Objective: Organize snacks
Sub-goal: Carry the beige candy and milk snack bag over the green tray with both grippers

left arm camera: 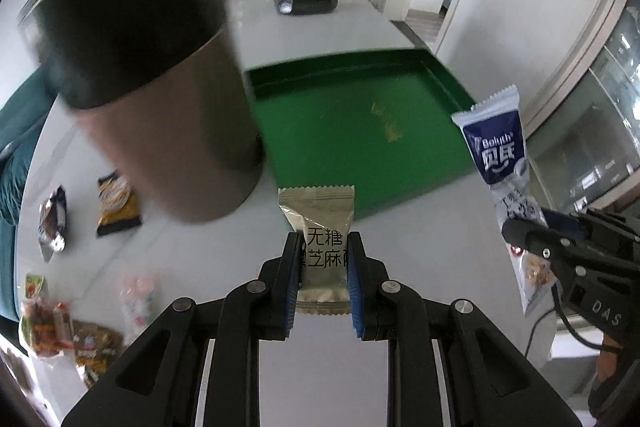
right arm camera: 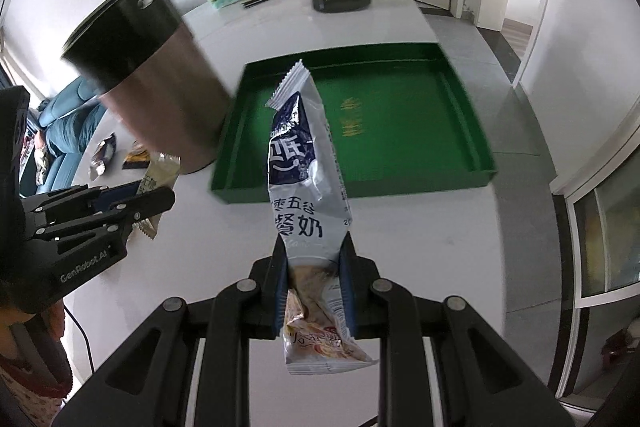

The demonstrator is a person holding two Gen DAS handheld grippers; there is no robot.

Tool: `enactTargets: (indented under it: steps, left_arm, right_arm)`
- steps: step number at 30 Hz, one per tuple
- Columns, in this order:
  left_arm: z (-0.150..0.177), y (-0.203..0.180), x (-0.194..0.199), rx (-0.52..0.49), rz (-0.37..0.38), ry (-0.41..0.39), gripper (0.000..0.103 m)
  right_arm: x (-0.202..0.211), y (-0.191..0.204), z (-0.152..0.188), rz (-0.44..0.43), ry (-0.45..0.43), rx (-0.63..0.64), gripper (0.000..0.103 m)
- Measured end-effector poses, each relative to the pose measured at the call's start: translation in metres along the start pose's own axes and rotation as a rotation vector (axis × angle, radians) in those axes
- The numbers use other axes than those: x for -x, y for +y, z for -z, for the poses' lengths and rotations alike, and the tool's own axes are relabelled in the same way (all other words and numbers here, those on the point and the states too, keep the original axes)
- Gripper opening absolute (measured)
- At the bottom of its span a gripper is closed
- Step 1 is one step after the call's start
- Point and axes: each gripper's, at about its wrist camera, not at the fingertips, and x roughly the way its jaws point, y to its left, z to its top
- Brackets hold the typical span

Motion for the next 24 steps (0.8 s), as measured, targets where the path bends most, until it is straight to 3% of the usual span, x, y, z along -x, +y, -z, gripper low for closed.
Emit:
enactTargets:
  steps: [4, 12, 24]
  left_arm:
    - [-0.025, -0.019, -0.017, 0.025, 0.017, -0.006, 0.018]
    - [-0.077, -0.029, -0.075, 0.028, -0.038, 0.008, 0.018]
    - [-0.090, -0.011, -0.132, 0.081, -0.057, 0.099, 0.018]
  right_arm:
    - [-0.007, -0.028, -0.021, 0.006, 0.002, 0.002, 0.018]
    - [-0.040, -0.062, -0.072, -0.005, 0.012, -0.014, 0.018]
    - [-0.112, -0.094, -0.109, 0.005, 0.095, -0.064, 0.018]
